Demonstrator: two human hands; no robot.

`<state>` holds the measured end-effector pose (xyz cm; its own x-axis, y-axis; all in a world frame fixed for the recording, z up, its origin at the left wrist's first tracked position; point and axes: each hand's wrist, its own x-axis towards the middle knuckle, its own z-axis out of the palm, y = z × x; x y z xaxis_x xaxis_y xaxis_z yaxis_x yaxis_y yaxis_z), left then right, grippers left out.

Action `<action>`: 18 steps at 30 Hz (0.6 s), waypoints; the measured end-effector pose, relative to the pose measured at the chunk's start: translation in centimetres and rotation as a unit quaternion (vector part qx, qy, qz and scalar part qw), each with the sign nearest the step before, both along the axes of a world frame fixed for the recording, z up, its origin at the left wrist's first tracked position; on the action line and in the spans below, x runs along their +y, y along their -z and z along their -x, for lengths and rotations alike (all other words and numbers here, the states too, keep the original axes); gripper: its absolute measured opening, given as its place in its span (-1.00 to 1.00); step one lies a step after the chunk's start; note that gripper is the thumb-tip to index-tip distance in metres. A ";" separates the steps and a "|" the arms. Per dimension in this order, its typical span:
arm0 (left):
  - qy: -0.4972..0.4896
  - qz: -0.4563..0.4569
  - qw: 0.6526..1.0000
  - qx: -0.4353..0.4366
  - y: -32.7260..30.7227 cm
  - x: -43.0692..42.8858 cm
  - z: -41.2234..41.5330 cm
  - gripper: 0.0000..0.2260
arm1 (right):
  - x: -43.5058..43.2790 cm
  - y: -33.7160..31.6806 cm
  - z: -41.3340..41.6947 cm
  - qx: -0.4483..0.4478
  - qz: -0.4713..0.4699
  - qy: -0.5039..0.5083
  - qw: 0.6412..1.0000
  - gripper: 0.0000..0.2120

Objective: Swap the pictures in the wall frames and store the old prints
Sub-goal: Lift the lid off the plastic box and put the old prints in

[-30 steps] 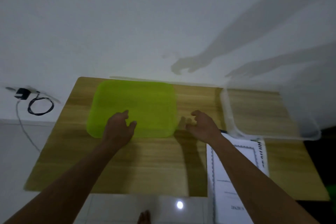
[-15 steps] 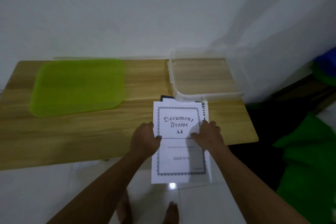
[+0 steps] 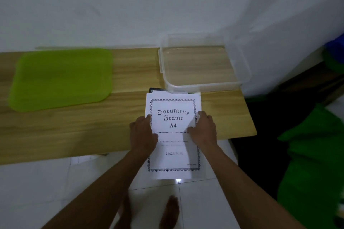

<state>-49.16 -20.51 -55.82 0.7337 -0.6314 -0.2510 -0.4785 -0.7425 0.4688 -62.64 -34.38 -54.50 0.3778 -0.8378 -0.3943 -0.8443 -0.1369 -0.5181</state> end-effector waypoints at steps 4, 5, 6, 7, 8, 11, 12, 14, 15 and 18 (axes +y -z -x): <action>-0.013 0.027 1.000 0.010 -0.3 -0.1 -0.2 -0.41 | -0.9 0.2 -0.9 -0.052 -0.054 0.086 0.993 -0.45; -0.024 0.029 0.999 0.020 -0.5 -0.2 -0.3 -0.37 | -1.1 0.3 -1.0 -0.063 -0.058 0.099 0.991 -0.53; -0.038 0.030 0.998 0.030 -0.6 -0.3 -0.4 -0.33 | -1.3 0.3 -1.0 -0.073 -0.062 0.109 0.989 -0.61; -0.051 0.031 0.997 0.042 -0.7 -0.3 -0.5 -0.30 | -1.4 0.2 -0.9 -0.085 -0.068 0.116 0.987 -0.66; -0.062 0.035 0.996 0.056 -0.7 -0.4 -0.6 -0.31 | -1.5 0.2 -0.7 -0.096 -0.077 0.118 0.985 -0.67; -0.098 0.066 0.988 0.102 -0.4 -0.5 -0.9 -0.46 | -1.4 0.1 -0.1 -0.144 -0.112 0.114 0.977 -0.55; -0.112 0.072 0.984 0.117 -0.4 -0.6 -1.0 -0.46 | -1.3 -0.1 0.1 -0.162 -0.120 0.113 0.973 -0.51; -0.146 0.073 0.974 0.159 -0.5 -0.6 -1.3 -0.33 | -1.3 -0.4 0.4 -0.191 -0.137 0.118 0.965 -0.44; -0.160 0.076 0.967 0.181 -0.6 -0.6 -1.4 -0.31 | -1.2 -0.7 0.6 -0.201 -0.144 0.120 0.962 -0.44; -0.173 0.101 0.952 0.233 -1.1 -0.4 -1.4 -0.53 | -1.1 -1.5 1.6 -0.220 -0.157 0.118 0.956 -0.46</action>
<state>-47.79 -20.94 -54.76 0.7457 -0.4422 -0.4984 0.0726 -0.6896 0.7206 -64.20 -35.49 -52.97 0.3789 -0.7871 -0.4868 -0.5241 0.2511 -0.8138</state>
